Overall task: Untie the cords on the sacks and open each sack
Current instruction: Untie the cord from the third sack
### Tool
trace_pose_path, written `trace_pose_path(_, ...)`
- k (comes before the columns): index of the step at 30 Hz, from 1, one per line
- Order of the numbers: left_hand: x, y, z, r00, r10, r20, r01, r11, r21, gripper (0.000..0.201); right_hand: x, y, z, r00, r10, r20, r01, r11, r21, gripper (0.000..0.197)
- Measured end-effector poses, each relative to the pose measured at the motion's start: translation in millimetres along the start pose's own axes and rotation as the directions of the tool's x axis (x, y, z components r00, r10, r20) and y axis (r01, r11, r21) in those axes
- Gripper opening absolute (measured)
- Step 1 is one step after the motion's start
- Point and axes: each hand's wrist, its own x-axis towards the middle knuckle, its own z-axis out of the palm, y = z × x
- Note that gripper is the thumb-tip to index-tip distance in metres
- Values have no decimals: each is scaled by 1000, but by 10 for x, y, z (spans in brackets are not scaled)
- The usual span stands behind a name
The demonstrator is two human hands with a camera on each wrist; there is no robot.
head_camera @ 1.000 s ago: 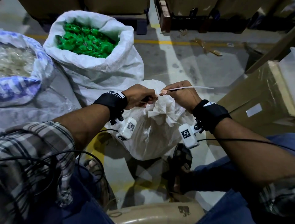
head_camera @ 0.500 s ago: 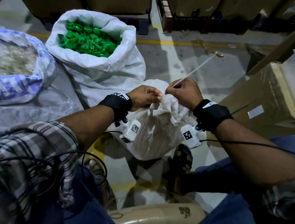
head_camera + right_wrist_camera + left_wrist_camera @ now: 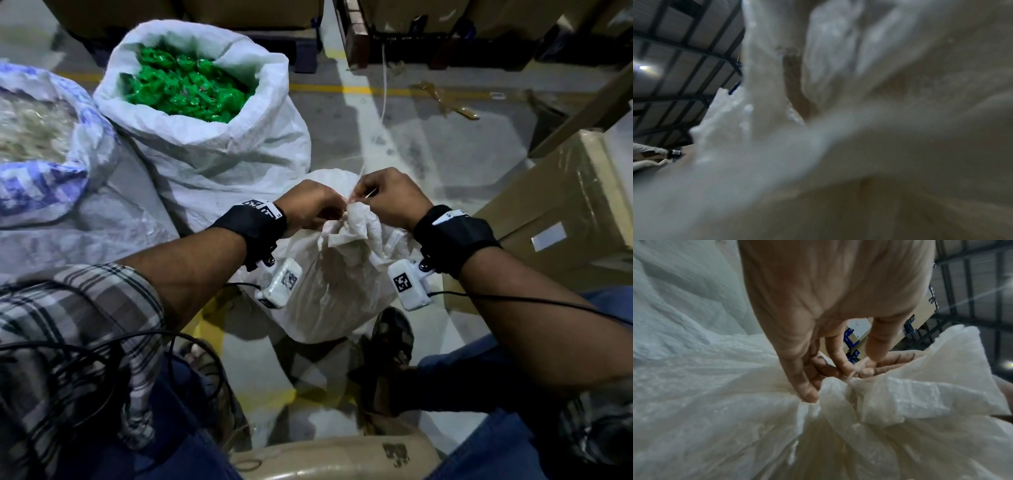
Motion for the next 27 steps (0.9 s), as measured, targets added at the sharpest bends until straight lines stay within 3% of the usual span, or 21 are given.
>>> trace_pose_path(2,3,33,9,999,-36,-24,35,999,-29,25,-13,-18,11,1000,-16,4,16,999,-47,11)
trace_pose_path(5,44,7,14,991,3,-131,24,979,202,50,-31,-50,57,1000,-22,21,23,997,-79,13)
trace_pose_path(8,73,52,0,975,27,-222,50,942,333,30,-34,-74,92,996,-39,75,49,989,-142,17)
trace_pose_path(10,72,157,-12,971,-33,-235,115,931,346,19,-42,-98,111,994,-81,73,94,977,-189,16)
trace_pose_path(14,66,304,-80,950,-246,-191,284,937,205,10,-89,-119,185,980,-198,-2,187,926,-327,15)
trace_pose_path(18,20,341,-185,907,-420,-23,420,905,64,19,-110,-127,186,978,-206,-37,183,930,-318,14)
trace_pose_path(22,-5,273,-131,918,-395,-36,392,918,-58,27,-86,-154,87,982,-187,-15,181,966,-185,13)
trace_pose_path(27,-25,178,2,945,-273,-181,252,959,-133,32,-31,-145,-38,997,-43,70,44,999,-14,10)
